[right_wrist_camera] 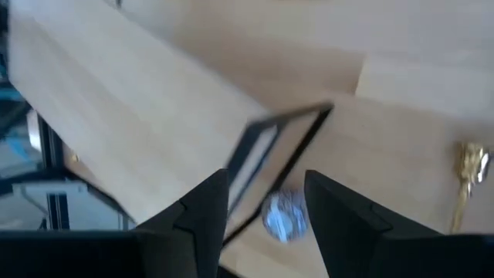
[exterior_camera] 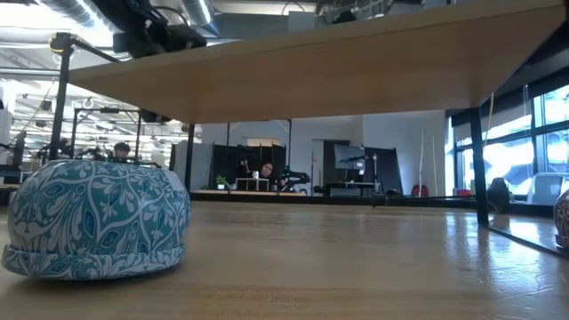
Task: Pick & Place candle stick holders
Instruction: Adjust the shelf
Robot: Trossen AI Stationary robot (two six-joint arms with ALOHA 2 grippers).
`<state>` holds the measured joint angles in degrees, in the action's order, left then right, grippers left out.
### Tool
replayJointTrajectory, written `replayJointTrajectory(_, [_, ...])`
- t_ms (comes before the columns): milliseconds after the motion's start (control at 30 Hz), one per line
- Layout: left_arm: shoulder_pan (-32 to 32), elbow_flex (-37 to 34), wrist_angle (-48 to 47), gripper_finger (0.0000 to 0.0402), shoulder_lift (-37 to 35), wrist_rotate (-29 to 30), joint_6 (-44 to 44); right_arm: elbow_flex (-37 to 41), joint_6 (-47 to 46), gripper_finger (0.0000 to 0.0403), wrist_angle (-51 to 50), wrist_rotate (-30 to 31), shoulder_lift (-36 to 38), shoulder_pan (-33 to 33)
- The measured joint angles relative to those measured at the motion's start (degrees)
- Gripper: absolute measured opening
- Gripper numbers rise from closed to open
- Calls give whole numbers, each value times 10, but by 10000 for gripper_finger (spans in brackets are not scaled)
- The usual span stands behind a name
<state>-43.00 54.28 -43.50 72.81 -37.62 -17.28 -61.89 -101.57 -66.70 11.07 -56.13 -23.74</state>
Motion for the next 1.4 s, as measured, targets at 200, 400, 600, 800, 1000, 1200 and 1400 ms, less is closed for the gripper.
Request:
replayJointTrajectory(200, [19,0,-13,2,-24,26,-9,0,-33,174,38,-22,-3,-37])
replayJointTrajectory(400, [41,0,-20,2,-31,36,-16,0,-30,174,151,-4,-39,-57])
replayJointTrajectory(600, [61,0,-27,2,-30,48,-24,0,-11,174,242,-28,-95,-57])
replayJointTrajectory(800, [78,0,-42,2,-30,59,-25,0,13,174,340,-86,-136,-60])
replayJointTrajectory(1000, [81,0,-42,2,-30,65,-25,-35,43,173,363,-132,-171,-78])
replayJointTrajectory(1200, [81,0,-42,2,-30,67,-25,-140,112,144,257,-149,-225,-83])
replayJointTrajectory(1400, [81,0,-41,2,-30,69,-25,-250,179,99,144,-183,-289,-83])
